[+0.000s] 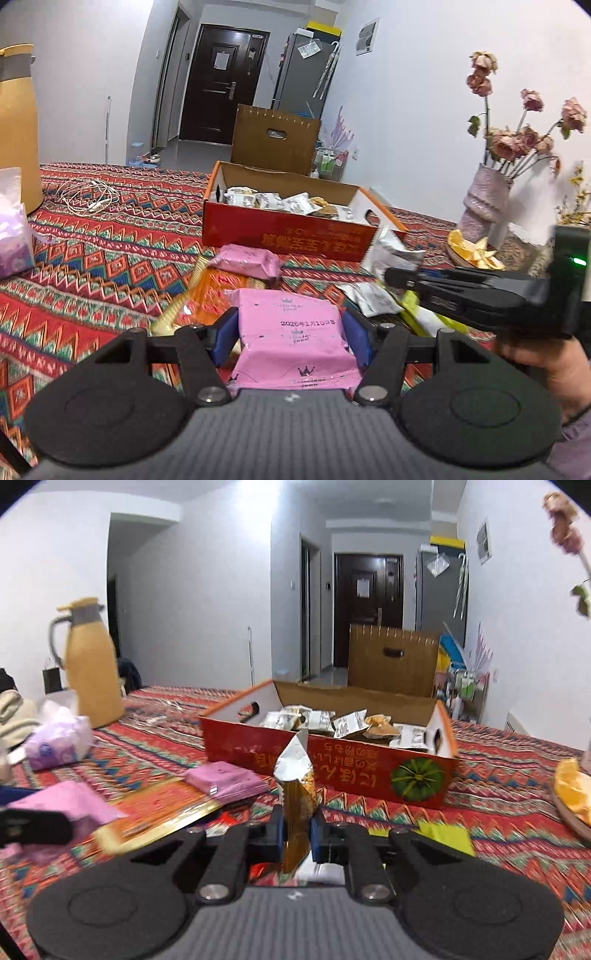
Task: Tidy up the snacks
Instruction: 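Carry both packets into the box and open both tools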
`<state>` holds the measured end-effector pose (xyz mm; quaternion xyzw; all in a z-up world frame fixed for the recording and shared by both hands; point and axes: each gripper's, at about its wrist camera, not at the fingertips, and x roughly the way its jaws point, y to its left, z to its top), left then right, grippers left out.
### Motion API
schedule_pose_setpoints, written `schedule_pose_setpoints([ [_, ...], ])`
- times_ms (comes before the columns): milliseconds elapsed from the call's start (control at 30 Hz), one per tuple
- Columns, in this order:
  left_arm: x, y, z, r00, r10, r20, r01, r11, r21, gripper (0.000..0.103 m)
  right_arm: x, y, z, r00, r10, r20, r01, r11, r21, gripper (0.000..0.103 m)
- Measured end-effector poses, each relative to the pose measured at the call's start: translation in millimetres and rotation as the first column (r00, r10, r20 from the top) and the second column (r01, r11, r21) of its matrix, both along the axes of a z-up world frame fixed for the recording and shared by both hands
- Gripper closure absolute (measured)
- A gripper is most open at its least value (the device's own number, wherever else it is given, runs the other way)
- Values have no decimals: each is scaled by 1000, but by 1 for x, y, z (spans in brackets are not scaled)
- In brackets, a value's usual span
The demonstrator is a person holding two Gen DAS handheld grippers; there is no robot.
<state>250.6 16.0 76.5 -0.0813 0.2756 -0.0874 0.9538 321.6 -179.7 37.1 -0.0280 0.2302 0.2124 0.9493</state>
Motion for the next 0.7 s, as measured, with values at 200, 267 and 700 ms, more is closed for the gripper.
schedule_pose_setpoints([
  [200, -46, -25, -5, 997, -70, -9, 70, 997, -10, 41, -94, -33, 6, 1000, -20, -5, 20, 1000, 23, 90],
  [267, -60, -31, -7, 996, -92, -12, 92, 996, -17, 41, -121, -43, 3, 999, -48, -13, 48, 999, 23, 90],
  [700, -97, -36, -2, 996, -90, 4, 90, 996, 5, 41, -185, -71, -32, 979, -168, -116, 177, 982, 66, 90],
])
